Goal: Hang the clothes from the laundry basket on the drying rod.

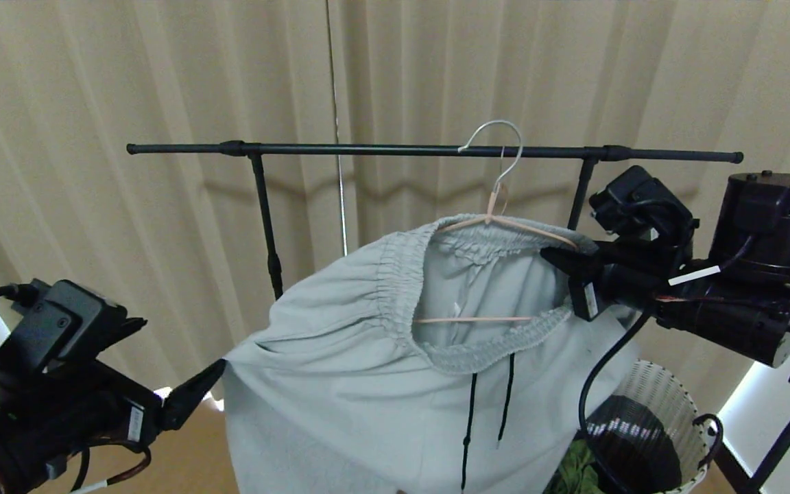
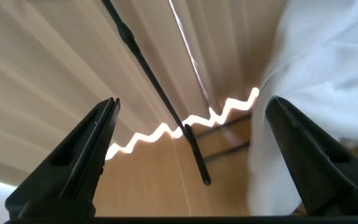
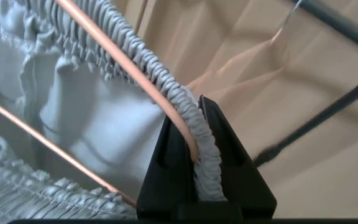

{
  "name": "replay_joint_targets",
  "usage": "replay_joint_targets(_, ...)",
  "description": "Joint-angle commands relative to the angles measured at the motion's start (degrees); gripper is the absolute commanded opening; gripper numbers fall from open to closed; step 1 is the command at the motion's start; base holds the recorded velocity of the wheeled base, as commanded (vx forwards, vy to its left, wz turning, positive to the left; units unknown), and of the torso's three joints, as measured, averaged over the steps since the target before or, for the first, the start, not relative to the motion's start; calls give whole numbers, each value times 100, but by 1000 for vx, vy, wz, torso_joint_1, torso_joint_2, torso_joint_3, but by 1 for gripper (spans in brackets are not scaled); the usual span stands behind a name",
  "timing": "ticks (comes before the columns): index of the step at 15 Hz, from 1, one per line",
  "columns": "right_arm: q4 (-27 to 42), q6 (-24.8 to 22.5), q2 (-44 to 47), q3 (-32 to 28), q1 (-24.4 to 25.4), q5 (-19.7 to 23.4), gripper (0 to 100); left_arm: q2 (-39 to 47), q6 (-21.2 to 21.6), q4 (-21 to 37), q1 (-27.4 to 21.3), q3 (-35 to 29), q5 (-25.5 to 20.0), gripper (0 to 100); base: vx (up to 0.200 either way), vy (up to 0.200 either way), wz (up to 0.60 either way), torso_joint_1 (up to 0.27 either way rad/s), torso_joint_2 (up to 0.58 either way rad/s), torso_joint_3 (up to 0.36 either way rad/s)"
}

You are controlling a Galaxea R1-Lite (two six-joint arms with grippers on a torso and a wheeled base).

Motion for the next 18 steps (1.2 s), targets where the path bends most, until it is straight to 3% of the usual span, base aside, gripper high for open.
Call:
replay_joint_targets(1,203,1,-71,14,0,-171,0,-588,-3,-2,-1,108,-12,100,0,0,0,0,0,0)
replay_joint_targets(3,362,1,-27,-12,0,-514,0,-1124,-12,-2,-10,293,-30,100,0,0,0,0,0,0)
replay_joint_targets(6,370,45,8,-118,-26,-689,0,-1440,-21,6,-203,644,-56,100,0,0,0,0,0,0)
replay_joint_targets(9,995,72,-62,5,-26,-1146,0,-1862,-91,-2,-168,785,-30,100,0,0,0,0,0,0)
replay_joint_targets(11,1258,335,-88,-12,-17,-1234,0,-2468,-91,15,-159,917,-21,100,0,0,0,0,0,0)
replay_joint_targets(13,1249,450,-27,-56,-26,-1621,0,-2855,-91,33,-159,1057,-21,100,0,0,0,0,0,0)
replay_joint_targets(16,1179,529,8,-135,-26,-1709,0,-2969,-91,103,-106,1066,-12,100,0,0,0,0,0,0)
replay_joint_targets(18,1197,836,70,-302,-9,-1709,0,-2873,-100,103,34,1101,-12,100,0,0,0,0,0,0)
